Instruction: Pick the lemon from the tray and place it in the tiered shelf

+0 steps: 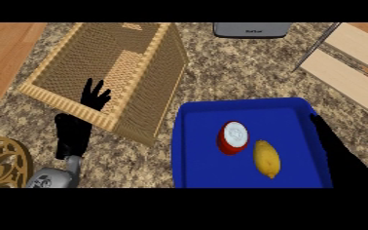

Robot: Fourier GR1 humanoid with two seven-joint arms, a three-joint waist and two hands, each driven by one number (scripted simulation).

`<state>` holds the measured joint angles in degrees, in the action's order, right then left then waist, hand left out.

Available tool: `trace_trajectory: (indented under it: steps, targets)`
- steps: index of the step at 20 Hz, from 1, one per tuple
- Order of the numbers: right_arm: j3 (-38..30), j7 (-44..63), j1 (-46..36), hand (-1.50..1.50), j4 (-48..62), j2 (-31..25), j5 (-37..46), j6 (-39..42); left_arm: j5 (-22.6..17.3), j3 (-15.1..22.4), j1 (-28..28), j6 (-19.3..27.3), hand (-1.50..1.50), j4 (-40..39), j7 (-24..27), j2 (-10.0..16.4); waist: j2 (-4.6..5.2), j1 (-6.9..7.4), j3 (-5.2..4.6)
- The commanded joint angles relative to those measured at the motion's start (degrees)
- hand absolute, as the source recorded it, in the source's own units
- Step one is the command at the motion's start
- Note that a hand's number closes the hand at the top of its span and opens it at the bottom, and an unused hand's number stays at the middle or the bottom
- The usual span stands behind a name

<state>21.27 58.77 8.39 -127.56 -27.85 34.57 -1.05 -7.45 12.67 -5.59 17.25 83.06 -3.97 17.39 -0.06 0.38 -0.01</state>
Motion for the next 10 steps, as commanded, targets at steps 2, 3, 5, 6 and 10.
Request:
trace_trajectory:
  steps: [2,3,5,6,10]
  targets:
    - [3.5,7.8,-2.8,-1.5,-0.8,4.0,4.7,1.5,0.5,1.7,-4.3,-6.0,0.0,1.2,2.2,1.8,0.05,-0.57,-0.08]
    - [2.1,3.1,-0.1,-1.5,1.2,3.0,3.5,0.6,1.5,3.0,-3.7,-4.5,0.0,1.2,3.1,-0.3,0.06,-0.88,-0.02]
    - [3.8,5.6,-5.1,-1.5,4.4,6.5,5.4,0.9,1.1,2.3,-4.7,-4.9,0.0,0.3,4.0,-0.2,0.19,-0.34,-0.06]
    - [4.1,4.6,-4.3,-1.5,5.6,7.2,6.3,-0.1,0.6,1.8,-3.5,-6.5,0.0,0.4,4.9,1.3,0.16,-0.37,-0.05]
    - [3.3,4.8,-3.2,-1.5,6.0,7.9,6.7,1.1,1.8,2.6,-5.5,-4.8,0.0,1.4,1.0,0.0,0.09,-0.87,-0.03]
